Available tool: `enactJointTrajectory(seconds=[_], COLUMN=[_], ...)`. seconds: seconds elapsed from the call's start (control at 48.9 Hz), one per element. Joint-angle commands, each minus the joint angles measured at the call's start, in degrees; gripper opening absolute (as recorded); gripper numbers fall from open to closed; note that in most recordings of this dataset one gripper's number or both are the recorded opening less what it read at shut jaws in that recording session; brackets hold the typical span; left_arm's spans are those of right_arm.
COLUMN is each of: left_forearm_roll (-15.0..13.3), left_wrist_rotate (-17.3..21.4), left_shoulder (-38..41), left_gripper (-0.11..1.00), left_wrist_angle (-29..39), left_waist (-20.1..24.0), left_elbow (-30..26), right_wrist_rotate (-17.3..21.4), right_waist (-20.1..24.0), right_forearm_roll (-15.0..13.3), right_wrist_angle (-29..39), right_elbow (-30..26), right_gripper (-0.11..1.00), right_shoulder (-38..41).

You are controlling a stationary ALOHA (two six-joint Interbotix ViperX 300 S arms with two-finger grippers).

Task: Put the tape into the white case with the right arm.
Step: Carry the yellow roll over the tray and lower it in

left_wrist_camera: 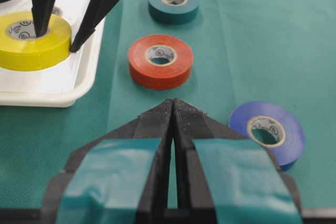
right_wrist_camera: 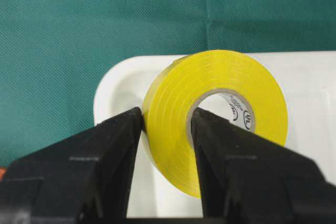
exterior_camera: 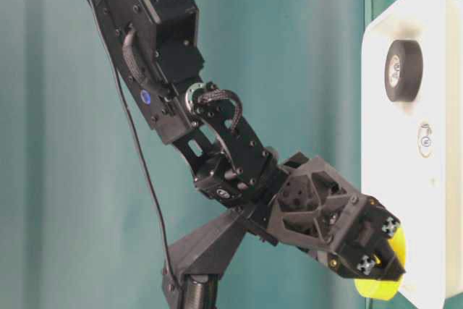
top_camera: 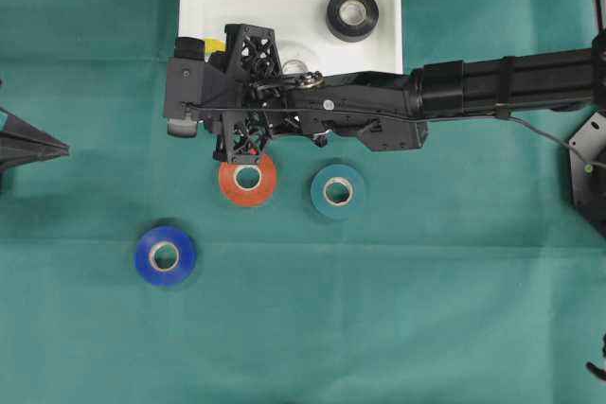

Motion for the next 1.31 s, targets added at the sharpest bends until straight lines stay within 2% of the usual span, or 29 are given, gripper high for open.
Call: enactJointTrajectory(seconds=[0.0, 0.286, 0.47, 0.858, 0.94, 1.063, 1.287], left_forearm_roll=[-0.1, 0.0, -0.1, -0.1, -0.1, -0.1, -0.1], left_wrist_rotate=[0.0, 0.0, 0.0, 0.0, 0.0, 0.0, 0.0], left_shoulder=[0.4, 0.4, 0.4, 0.4, 0.4, 0.4, 0.4], left_gripper=[0.00, 0.00, 0.00, 0.00, 0.00, 0.00, 0.00], left_wrist_angle=[-0.1, -0.1, -0.1, -0.1, -0.1, -0.1, -0.1], left_waist=[0.0, 0.0, 0.0, 0.0, 0.0, 0.0, 0.0], left_elbow=[-0.7, -0.8, -0.7, -0.7, -0.8, -0.7, -0.7], right_wrist_rotate=[-0.1, -0.1, 0.0, 0.0, 0.1, 0.1, 0.3], right_waist=[-0.1, -0.4, -0.5, -0.5, -0.5, -0.5, -0.5], right_forearm_roll=[-0.3, -0.8, -2.3, -2.4, -2.4, -2.4, -2.4], right_wrist_angle=[0.2, 2.4, 2.4, 2.4, 2.3, 1.9, 2.5], right_elbow=[-0.5, 0.8, 1.0, 1.4, 1.6, 1.9, 3.1], right_gripper=[0.03, 0.02, 0.03, 0.03, 0.15, 0.46, 0.46], right_shoulder=[-3.3, -3.7, -3.8, -3.7, -3.8, -4.0, -5.7])
